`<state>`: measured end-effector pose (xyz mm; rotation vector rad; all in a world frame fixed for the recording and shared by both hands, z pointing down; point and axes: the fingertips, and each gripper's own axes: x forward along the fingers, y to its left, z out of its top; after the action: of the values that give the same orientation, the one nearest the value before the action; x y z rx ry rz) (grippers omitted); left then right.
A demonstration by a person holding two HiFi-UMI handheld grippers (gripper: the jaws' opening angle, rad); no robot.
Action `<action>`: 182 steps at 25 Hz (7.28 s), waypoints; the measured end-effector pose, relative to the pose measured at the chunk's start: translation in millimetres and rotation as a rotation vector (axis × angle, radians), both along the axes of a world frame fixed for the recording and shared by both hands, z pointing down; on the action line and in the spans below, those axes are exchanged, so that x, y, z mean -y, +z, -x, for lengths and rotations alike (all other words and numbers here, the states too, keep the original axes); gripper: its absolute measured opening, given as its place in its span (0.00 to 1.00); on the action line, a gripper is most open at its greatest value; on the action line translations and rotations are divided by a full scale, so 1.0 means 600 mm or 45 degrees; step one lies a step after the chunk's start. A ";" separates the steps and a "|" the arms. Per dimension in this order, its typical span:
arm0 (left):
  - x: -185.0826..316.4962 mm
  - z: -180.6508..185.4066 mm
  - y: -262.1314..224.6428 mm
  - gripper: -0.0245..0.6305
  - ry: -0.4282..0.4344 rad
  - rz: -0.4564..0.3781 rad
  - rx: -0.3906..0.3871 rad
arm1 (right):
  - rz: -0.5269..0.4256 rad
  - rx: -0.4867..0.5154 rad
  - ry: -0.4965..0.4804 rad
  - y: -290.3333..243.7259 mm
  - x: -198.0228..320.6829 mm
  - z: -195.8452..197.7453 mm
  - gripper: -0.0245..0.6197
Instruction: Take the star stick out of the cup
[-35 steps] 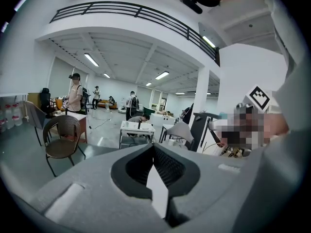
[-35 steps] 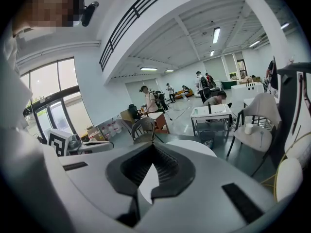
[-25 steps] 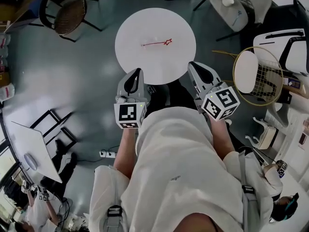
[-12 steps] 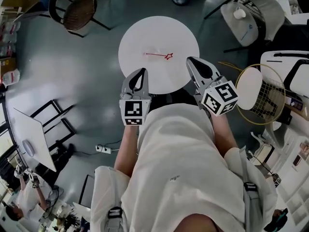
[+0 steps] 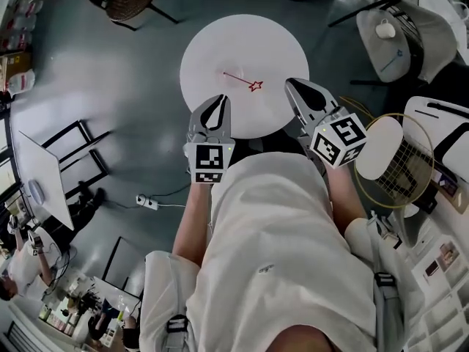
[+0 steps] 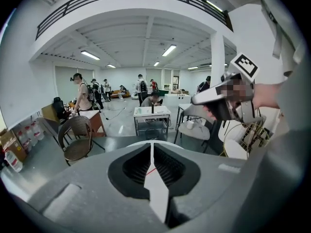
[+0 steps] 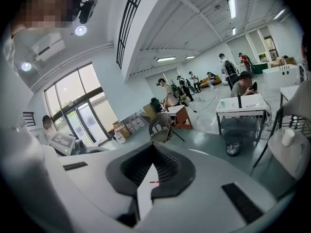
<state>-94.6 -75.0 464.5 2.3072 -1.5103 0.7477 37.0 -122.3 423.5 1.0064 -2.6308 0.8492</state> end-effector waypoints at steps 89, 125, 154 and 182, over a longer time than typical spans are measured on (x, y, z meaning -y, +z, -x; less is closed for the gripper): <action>0.072 -0.059 0.230 0.08 0.421 0.054 0.523 | 0.123 -0.138 0.083 0.051 -0.012 -0.073 0.05; 0.072 -0.052 0.099 0.07 0.294 -0.092 0.455 | 0.034 -0.037 0.044 0.014 -0.002 -0.050 0.05; 0.027 -0.014 -0.186 0.07 -0.082 -0.500 -0.261 | -0.079 -0.005 -0.061 -0.027 0.004 -0.013 0.05; 0.003 0.062 -0.174 0.07 -0.321 -0.385 -0.782 | -0.013 0.022 -0.074 -0.004 0.006 0.013 0.05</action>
<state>-132.0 -77.0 360.3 2.1790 -1.6274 -0.2592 29.2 -125.6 421.3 0.9243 -2.6677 0.8360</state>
